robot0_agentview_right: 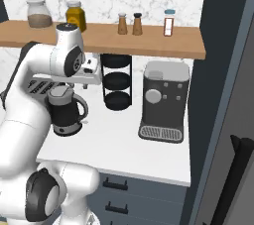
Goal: Navigate to the sink.
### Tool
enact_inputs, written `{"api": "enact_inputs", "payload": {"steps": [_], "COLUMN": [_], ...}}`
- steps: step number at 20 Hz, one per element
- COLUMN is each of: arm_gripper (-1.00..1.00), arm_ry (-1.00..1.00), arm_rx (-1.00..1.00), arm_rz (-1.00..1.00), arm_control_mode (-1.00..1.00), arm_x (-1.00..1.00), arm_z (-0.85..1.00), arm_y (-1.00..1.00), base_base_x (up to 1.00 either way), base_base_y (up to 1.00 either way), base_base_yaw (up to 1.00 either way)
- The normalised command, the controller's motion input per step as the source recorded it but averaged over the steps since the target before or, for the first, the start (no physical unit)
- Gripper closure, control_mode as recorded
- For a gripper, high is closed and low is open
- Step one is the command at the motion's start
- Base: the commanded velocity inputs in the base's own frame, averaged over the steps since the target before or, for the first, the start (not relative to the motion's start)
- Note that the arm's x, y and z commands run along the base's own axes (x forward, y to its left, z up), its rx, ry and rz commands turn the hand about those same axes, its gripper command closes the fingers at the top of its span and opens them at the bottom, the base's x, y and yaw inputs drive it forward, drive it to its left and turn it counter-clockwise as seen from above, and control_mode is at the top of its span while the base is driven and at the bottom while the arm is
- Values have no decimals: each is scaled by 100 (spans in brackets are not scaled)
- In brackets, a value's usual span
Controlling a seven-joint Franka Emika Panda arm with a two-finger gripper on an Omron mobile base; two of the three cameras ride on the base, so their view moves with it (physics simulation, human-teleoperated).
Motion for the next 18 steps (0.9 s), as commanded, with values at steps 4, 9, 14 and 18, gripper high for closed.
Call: {"api": "enact_inputs", "payload": {"steps": [4,9,14,18], "arm_gripper": [-100,-100,-100,-100], "arm_ry": [-3,-9,-15,-12], "arm_rx": [0,-1,0,0], "arm_rz": [-1,-5,-13,-14], "arm_control_mode": [-100,-100,-100,-100], "arm_x": [-64,-100,-94,-76], "arm_z": [0,-3,-1,0], "arm_y": [-4,-16,-46,-54], "base_base_x": [0,0,0,0], "base_base_y": [0,0,0,0], "base_base_yaw": [0,0,0,0]}}
